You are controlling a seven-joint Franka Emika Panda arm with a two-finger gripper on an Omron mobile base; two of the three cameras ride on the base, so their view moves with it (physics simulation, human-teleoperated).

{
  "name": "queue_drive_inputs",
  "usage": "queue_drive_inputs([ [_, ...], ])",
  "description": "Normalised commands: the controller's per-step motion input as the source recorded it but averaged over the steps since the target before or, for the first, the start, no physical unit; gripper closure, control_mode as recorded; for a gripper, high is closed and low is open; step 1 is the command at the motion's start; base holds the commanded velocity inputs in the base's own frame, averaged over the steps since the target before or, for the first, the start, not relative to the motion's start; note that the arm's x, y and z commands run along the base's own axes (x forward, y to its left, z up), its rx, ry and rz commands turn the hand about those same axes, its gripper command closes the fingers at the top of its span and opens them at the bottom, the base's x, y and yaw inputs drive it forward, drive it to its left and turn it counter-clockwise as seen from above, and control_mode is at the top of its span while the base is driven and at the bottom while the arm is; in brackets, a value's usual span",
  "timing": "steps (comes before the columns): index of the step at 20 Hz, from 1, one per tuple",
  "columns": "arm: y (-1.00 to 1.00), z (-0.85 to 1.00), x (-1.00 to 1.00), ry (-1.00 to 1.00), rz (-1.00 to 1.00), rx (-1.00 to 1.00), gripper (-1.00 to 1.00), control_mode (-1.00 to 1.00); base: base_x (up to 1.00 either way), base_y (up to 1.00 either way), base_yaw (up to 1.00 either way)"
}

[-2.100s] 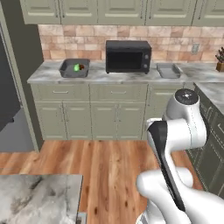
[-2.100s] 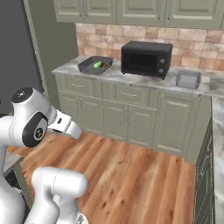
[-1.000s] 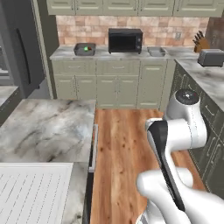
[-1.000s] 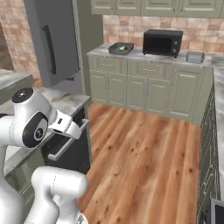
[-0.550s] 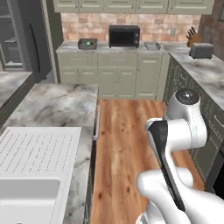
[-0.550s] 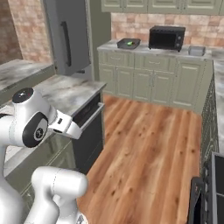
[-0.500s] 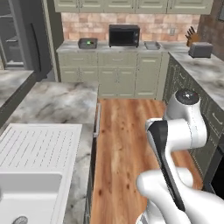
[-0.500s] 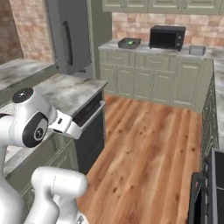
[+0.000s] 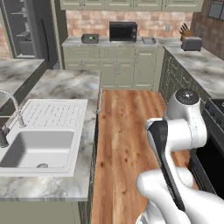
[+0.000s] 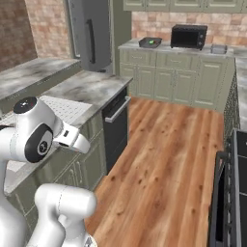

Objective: Place one corn and one chicken drumstick in each tupperware on the nearby counter, to pack two identical lunches.

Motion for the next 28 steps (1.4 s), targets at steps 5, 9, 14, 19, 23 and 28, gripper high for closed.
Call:
queue_drive_inputs([
  [5,0.0,0.0,0.0,0.0,0.0,0.0,-1.0,1.0,-0.99,0.4,0.0],
  [9,0.0,0.0,0.0,0.0,0.0,0.0,-1.0,1.0,-0.35,0.54,0.0],
  [14,0.0,0.0,0.0,0.0,0.0,0.0,-1.0,1.0,-0.03,0.88,0.0],
  [19,0.0,0.0,0.0,0.0,0.0,0.0,-1.0,1.0,-0.23,1.0,0.0],
  [23,0.0,0.0,0.0,0.0,0.0,0.0,-1.0,1.0,-0.56,1.0,0.0],
  [28,0.0,0.0,0.0,0.0,0.0,0.0,-1.0,1.0,-0.12,1.0,0.0],
])
